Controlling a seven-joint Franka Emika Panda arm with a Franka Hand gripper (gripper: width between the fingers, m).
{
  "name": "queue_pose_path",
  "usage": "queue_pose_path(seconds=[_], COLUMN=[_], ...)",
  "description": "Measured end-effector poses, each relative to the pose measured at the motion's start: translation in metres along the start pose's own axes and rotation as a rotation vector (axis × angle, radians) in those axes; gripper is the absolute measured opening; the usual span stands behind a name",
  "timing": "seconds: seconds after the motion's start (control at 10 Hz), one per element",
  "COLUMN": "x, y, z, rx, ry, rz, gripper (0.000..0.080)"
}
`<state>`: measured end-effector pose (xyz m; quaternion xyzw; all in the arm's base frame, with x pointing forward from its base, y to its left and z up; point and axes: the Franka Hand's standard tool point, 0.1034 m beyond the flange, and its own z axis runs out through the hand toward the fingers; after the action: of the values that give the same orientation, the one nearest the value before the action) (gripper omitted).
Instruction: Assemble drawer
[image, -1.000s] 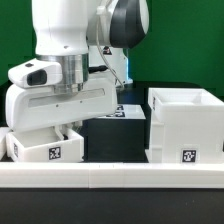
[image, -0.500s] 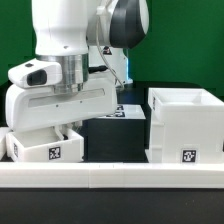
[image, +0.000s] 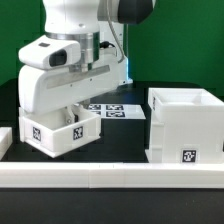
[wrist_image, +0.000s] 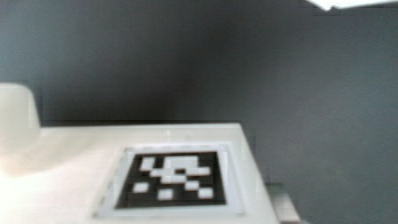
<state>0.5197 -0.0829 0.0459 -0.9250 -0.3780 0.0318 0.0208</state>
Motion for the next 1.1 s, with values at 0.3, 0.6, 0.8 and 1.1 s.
queue_pose_path(seconds=[0.3, 0.6, 0.8, 1.1], x=[-0.002, -0.009, -0.01, -0.012], y=[0.0, -0.004, -0.007, -0.004], z=[0.004, 0.013, 0.016, 0.016], rx=[0.004, 0.003, 0.01, 0.0], ry=[-0.008, -0.013, -0.021, -0.025], rz=[-0.161, -0.46, -0.575, -0.687], gripper=[0.0041, 0.0041, 0.0041, 0.0041])
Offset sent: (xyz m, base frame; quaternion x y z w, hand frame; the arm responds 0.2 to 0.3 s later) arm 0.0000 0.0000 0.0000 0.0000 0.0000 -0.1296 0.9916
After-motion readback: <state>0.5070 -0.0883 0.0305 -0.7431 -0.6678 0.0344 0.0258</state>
